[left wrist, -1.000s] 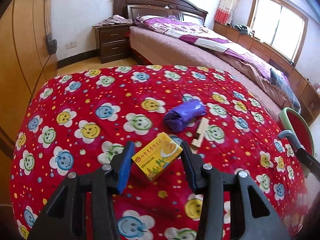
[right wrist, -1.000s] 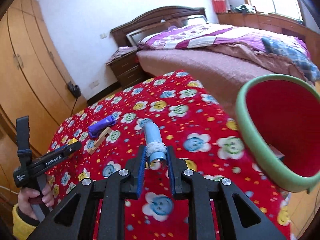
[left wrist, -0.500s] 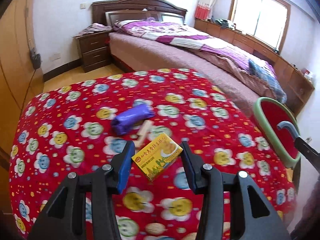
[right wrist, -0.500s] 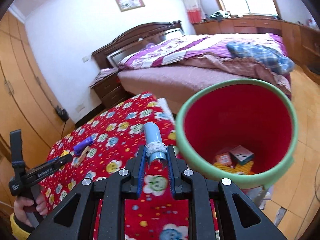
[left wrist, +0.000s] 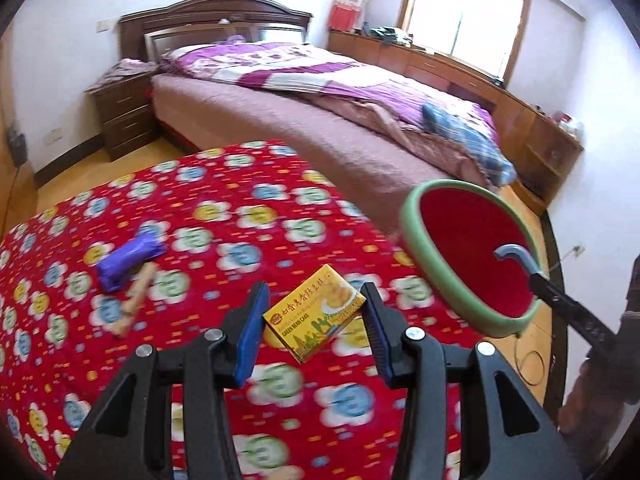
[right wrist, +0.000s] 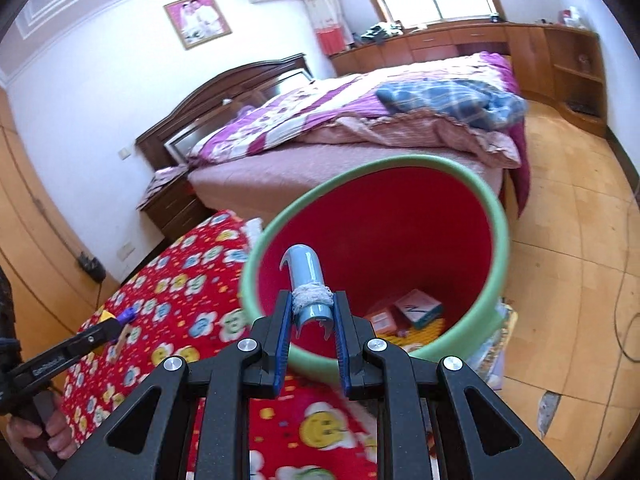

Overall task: Collect trash
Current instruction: 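Carry both items over the red bin and open both tools to drop them, then move both open tools from the bin back over the quilt, then grasp the purple packet with the left tool while the right tool moves toward the wooden stick, then grasp the wooden stick with the right tool while the left tool holds the purple packet, then carry both items over the red bin while opening the right tool to drop the stick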

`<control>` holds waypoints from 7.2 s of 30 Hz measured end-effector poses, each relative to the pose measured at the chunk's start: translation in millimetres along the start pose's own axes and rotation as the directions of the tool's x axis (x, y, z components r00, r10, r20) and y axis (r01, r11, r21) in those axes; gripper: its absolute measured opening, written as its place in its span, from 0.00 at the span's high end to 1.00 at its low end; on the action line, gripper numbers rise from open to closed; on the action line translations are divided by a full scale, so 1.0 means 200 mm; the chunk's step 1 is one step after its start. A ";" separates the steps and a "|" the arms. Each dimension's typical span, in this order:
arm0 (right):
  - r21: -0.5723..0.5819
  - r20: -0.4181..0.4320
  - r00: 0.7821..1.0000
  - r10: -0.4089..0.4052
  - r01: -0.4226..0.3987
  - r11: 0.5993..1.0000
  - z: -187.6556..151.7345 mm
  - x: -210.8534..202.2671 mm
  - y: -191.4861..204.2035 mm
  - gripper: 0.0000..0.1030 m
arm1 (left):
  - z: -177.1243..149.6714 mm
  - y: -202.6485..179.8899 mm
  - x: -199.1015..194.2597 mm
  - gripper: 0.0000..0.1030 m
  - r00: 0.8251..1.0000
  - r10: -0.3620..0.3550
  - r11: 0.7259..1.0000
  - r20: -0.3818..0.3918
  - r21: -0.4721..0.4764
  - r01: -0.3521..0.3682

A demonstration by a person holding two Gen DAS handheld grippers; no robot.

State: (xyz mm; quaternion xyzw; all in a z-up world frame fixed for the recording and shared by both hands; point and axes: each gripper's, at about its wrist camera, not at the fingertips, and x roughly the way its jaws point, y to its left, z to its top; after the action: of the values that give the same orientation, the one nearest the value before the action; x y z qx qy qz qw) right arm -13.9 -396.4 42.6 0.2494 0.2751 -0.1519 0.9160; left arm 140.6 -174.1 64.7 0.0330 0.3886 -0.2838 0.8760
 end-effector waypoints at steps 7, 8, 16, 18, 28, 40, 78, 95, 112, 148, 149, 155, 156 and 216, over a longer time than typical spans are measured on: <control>0.063 -0.026 0.999 -0.027 0.028 0.998 0.02 0.03 -0.16 0.78 | 0.05 -0.24 0.08 0.54 0.998 -0.051 0.996 -0.021 0.072 0.052; 0.071 -0.028 0.999 -0.023 0.025 0.997 0.01 0.03 -0.17 0.78 | 0.06 -0.27 0.09 0.54 0.998 -0.058 0.995 -0.026 0.082 0.060; 0.096 -0.028 1.000 0.009 -0.006 0.995 0.02 0.02 -0.24 0.78 | 0.11 -0.47 0.18 0.54 0.992 -0.116 0.982 -0.043 0.145 0.121; 0.091 -0.018 1.000 0.013 -0.012 0.996 0.02 0.01 -0.24 0.78 | 0.12 -0.52 0.21 0.54 0.989 -0.138 0.977 -0.051 0.157 0.144; 0.073 0.037 0.999 -0.011 0.008 0.997 0.04 -0.08 -0.29 0.76 | 0.14 -0.70 0.39 0.54 0.978 -0.184 0.961 -0.100 0.192 0.200; 0.092 0.036 0.999 -0.013 0.010 0.996 0.05 -0.07 -0.34 0.75 | 0.14 -0.72 0.47 0.38 0.988 -0.119 0.967 -0.099 0.216 0.138; -0.084 -0.053 0.999 0.002 -0.007 0.996 0.04 0.03 0.08 0.39 | 0.15 -0.01 0.14 0.38 0.994 0.106 0.991 -0.009 0.089 -0.105; -0.129 -0.114 0.993 0.033 -0.047 0.991 -0.01 0.14 0.28 0.39 | 0.15 0.71 0.22 0.38 0.938 0.334 0.939 -0.089 -0.060 -0.339; -0.189 -0.171 0.985 0.026 -0.059 0.980 -0.06 0.24 0.42 0.39 | 0.08 0.92 0.37 0.53 0.945 0.289 0.931 -0.151 -0.187 -0.315; -0.341 -0.398 0.904 0.153 -0.301 0.891 -0.30 0.60 1.34 0.39 | -0.38 1.45 -0.28 0.71 0.893 0.438 0.778 -0.107 -0.453 -0.435; -0.343 -0.404 0.902 0.153 -0.305 0.888 -0.31 0.62 1.36 0.39 | -0.39 1.46 -0.28 0.71 0.895 0.433 0.779 -0.104 -0.457 -0.429; -0.356 -0.440 0.887 0.142 -0.317 0.879 -0.39 0.74 1.48 0.39 | -0.40 1.48 -0.24 0.71 0.910 0.406 0.780 -0.089 -0.485 -0.396; -0.359 -0.442 0.885 0.143 -0.321 0.876 -0.40 0.76 1.49 0.39 | -0.40 1.48 -0.24 0.71 0.911 0.403 0.781 -0.088 -0.486 -0.392; -0.285 -0.280 0.936 0.215 -0.295 0.912 -0.23 0.21 0.88 0.90 | -0.23 0.81 -0.29 0.71 0.968 0.248 0.928 0.032 -0.297 -0.227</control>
State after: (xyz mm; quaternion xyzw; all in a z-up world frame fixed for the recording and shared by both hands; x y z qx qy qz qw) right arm 73.4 -232.6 50.8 0.1468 0.3709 0.0486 0.9157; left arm 163.9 1.1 47.3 -0.0591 0.3888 -0.1165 0.9120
